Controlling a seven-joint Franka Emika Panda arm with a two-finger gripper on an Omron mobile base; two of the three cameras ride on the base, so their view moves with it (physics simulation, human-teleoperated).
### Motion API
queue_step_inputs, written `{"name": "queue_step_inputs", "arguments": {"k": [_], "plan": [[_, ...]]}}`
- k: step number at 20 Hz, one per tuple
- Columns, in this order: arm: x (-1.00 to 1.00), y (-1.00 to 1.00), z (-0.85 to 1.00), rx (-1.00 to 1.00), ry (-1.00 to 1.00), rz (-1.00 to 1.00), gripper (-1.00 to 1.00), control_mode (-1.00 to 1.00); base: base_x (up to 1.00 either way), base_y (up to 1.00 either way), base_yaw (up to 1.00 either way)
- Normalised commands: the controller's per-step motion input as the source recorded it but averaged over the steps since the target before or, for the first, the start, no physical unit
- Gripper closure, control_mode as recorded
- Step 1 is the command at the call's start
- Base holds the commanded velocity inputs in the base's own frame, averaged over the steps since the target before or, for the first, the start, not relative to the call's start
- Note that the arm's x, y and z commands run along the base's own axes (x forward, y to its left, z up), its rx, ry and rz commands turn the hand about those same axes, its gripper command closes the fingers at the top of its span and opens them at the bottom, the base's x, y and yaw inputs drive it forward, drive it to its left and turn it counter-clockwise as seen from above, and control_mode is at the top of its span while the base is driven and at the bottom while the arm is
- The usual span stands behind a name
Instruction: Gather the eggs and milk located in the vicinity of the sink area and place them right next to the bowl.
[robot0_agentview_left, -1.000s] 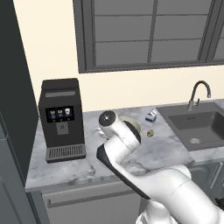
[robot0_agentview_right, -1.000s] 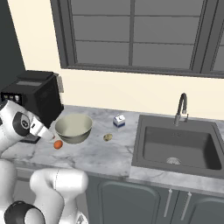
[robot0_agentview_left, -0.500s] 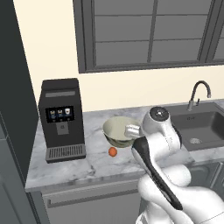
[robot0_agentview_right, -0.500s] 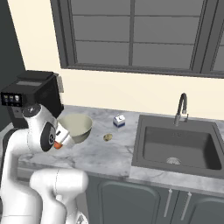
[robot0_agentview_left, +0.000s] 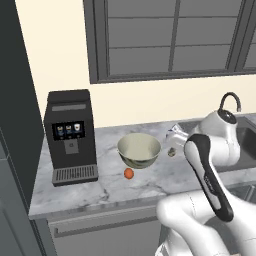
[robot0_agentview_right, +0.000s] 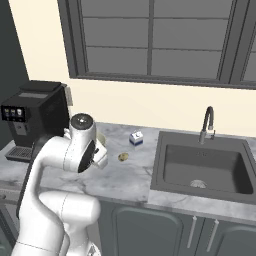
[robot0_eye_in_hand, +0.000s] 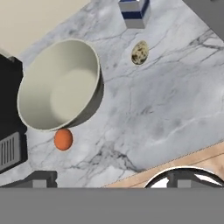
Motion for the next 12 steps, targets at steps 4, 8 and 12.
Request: {"name": "queue_step_inputs", "arguments": {"k": [4,8,12], "plan": [[0.00,-0.47,0.14,0.19,0.05,0.00,-1.00,-1.00,0.00,0.00,0.00],[0.04,-0.40,0.05,0.10,0.02,0.01,-1.00,-1.00,0.00,0.00,0.00],[0.08,-0.29,0.00,0.02,0.05,0.04,-1.00,-1.00,0.00,0.00,0.00]]}}
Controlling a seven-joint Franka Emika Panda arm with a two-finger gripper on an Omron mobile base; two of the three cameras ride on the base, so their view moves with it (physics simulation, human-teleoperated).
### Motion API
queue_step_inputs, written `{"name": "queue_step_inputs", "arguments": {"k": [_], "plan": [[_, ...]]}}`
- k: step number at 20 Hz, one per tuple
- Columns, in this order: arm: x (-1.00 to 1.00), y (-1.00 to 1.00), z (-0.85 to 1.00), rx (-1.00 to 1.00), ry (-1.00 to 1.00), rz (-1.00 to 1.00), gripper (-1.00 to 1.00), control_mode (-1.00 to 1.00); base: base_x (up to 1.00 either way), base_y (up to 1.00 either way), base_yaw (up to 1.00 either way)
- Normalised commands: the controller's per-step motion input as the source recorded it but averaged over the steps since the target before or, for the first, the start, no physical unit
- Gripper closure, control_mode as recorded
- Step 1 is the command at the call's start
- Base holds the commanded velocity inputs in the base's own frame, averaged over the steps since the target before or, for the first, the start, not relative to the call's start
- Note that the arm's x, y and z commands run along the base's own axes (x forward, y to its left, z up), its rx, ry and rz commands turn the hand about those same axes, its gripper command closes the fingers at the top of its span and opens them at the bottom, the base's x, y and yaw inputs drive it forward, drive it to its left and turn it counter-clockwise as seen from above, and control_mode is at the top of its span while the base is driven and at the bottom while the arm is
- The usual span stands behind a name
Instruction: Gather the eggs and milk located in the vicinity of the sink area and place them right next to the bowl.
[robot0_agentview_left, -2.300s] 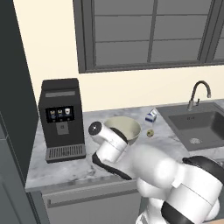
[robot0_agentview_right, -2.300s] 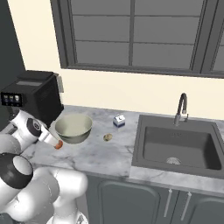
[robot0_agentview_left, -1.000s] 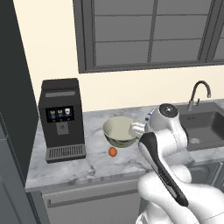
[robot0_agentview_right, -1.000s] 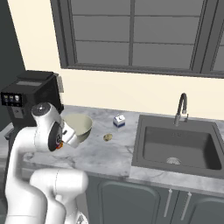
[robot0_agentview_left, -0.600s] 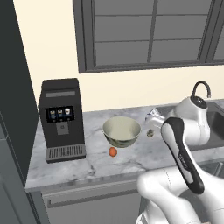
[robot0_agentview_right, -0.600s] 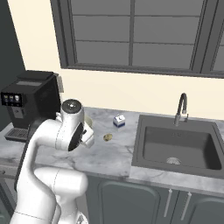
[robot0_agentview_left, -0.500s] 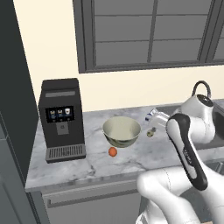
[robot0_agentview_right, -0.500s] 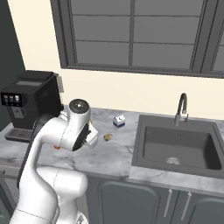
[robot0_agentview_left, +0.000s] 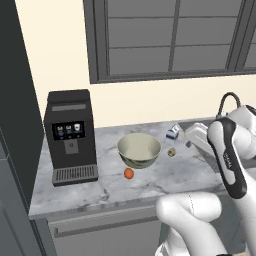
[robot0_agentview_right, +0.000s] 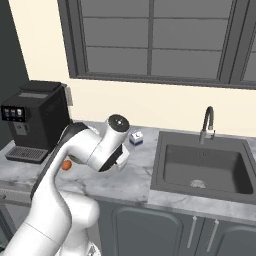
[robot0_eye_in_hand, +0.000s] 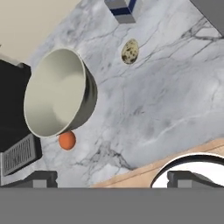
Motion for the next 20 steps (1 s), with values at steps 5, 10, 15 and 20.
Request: {"name": "queue_step_inputs", "arguments": {"k": [5,10,15,20], "plan": [[0.20,-0.09,0.00,0.00,0.07,0.05,-1.00,-1.00,0.00,0.00,0.00],[0.34,0.00,-0.07,0.00,0.04,0.04,-1.00,-1.00,0.00,0.00,0.00],[0.30,0.00,-0.17,0.00,0.03,0.05,-1.00,-1.00,0.00,0.00,0.00],[0.20,0.00,-0.20,0.00,0.06,0.05,-1.00,-1.00,0.00,0.00,0.00]]}}
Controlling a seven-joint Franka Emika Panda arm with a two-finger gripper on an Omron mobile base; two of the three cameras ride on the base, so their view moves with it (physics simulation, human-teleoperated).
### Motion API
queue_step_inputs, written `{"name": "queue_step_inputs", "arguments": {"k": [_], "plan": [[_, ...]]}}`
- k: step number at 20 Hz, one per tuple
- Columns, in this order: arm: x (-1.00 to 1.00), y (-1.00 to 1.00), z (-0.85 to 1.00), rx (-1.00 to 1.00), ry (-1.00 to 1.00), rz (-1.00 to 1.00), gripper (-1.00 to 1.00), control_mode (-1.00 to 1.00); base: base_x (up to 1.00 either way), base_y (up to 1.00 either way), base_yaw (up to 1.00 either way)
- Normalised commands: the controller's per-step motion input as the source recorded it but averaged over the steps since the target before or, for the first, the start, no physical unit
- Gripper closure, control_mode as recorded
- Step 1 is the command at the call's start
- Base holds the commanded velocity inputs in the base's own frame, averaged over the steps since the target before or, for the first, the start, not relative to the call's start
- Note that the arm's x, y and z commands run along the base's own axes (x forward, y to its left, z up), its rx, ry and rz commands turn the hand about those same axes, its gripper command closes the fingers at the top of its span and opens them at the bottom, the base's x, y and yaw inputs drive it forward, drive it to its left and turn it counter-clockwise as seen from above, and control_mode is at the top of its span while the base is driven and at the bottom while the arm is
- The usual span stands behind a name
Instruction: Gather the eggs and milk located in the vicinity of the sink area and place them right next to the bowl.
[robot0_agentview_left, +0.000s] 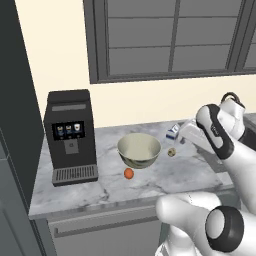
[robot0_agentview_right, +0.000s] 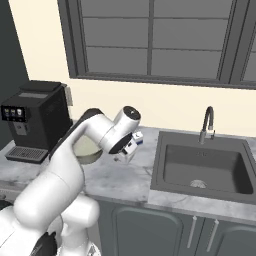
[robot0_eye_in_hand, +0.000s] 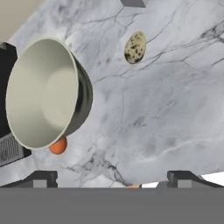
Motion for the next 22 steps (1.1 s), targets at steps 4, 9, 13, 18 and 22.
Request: {"name": "queue_step_inputs", "arguments": {"k": [4,9,13,18,22], "plan": [[0.18,0.00,-0.20,0.00,0.06,0.06,-1.00,-1.00,0.00,0.00,0.00],[0.12,0.00,-0.22,0.00,0.01,0.03,-1.00,-1.00,0.00,0.00,0.00],[0.11,0.00,-0.26,0.00,-0.01,0.00,-1.00,-1.00,0.00,0.00,0.00],[0.21,0.00,-0.24,-0.02,-0.03,0.00,-1.00,-1.00,0.00,0.00,0.00],[0.34,0.00,-0.17,-0.03,0.00,0.00,-1.00,-1.00,0.00,0.00,0.00]]}}
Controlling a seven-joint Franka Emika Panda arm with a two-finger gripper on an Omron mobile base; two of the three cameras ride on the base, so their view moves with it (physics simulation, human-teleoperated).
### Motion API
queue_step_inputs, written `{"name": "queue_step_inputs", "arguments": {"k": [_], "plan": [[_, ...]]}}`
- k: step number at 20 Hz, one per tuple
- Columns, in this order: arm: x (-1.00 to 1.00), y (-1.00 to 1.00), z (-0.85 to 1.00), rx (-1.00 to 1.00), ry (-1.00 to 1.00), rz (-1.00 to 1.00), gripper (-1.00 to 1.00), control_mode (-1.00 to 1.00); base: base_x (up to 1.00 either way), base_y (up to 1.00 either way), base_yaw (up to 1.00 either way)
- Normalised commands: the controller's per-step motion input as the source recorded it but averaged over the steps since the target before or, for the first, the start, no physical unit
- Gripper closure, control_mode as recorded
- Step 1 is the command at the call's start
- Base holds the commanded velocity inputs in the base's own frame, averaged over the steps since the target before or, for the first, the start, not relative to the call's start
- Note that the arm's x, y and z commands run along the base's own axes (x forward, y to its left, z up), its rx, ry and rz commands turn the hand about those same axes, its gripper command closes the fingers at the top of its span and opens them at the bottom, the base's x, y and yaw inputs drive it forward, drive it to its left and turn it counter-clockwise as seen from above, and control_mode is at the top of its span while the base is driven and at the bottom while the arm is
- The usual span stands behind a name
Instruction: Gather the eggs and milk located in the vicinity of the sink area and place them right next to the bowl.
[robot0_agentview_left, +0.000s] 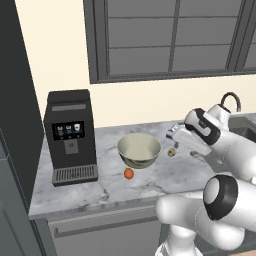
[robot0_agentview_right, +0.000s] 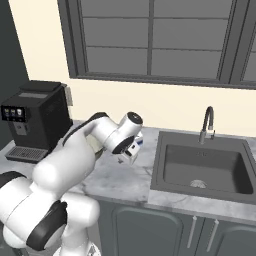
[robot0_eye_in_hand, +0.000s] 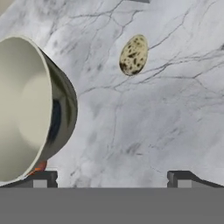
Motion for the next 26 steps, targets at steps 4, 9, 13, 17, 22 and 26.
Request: {"name": "queue_step_inputs", "arguments": {"k": [4,9,13,17,22,26], "plan": [[0.34,0.00,-0.09,-0.01,0.00,0.00,-1.00,-1.00,0.00,0.00,0.00],[0.27,-0.03,-0.12,-0.01,0.00,0.00,-1.00,-1.00,0.00,0.00,0.00],[0.21,-0.01,-0.15,-0.01,0.00,0.00,-1.00,-1.00,0.00,0.00,0.00],[0.20,0.00,-0.22,-0.03,0.00,0.00,-1.00,-1.00,0.00,0.00,0.00],[0.15,0.00,-0.25,-0.05,0.00,0.00,-1.00,-1.00,0.00,0.00,0.00],[0.19,0.00,-0.18,-0.03,0.00,0.00,-1.00,-1.00,0.00,0.00,0.00]]}}
